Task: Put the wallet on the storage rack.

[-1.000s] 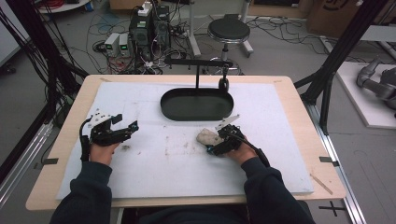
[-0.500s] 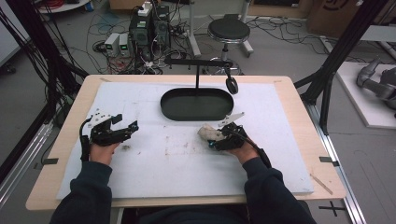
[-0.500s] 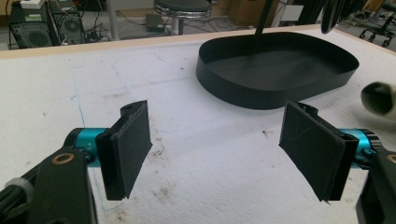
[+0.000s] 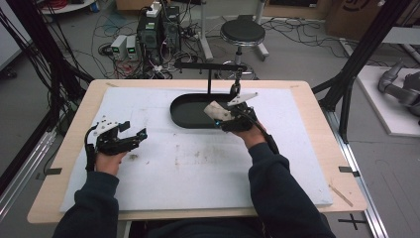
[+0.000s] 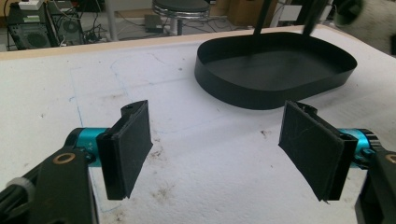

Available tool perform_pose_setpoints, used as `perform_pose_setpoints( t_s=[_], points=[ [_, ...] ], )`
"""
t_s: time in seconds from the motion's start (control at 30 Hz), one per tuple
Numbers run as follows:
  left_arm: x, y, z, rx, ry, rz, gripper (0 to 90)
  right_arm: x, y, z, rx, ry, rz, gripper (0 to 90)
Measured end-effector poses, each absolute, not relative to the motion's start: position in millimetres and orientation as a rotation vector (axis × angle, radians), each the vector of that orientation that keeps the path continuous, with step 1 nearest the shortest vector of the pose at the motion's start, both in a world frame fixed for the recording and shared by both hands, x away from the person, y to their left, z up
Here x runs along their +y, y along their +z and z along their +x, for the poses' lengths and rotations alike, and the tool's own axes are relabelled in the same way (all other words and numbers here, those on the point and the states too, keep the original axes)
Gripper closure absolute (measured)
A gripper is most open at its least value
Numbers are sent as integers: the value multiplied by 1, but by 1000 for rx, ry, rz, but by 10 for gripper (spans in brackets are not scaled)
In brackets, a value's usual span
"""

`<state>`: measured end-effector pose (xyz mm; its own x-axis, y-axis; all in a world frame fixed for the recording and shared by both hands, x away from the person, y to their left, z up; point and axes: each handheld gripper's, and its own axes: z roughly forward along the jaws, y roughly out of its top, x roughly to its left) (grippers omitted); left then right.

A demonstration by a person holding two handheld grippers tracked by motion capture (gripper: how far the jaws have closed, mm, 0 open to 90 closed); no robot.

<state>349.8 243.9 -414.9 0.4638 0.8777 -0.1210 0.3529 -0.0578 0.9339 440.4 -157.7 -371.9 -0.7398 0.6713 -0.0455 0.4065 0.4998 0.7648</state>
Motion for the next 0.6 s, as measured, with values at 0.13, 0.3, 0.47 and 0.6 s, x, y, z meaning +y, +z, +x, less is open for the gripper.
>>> perform_pose_setpoints(
  t_s=[0.13, 0.3, 0.47, 0.6],
  points=[
    [244, -415, 349, 1084, 606, 1634, 249, -144, -370, 456, 2393, 1062, 896, 397],
    [244, -415, 350, 1082, 607, 1634, 249, -132, -379, 477, 2381, 1026, 938, 397],
    [244, -415, 350, 1082, 605, 1630, 249, -122, -395, 495, 2356, 971, 970, 396],
    [244, -415, 349, 1081, 604, 1635, 250, -115, -408, 508, 2355, 941, 1009, 393]
  ],
)
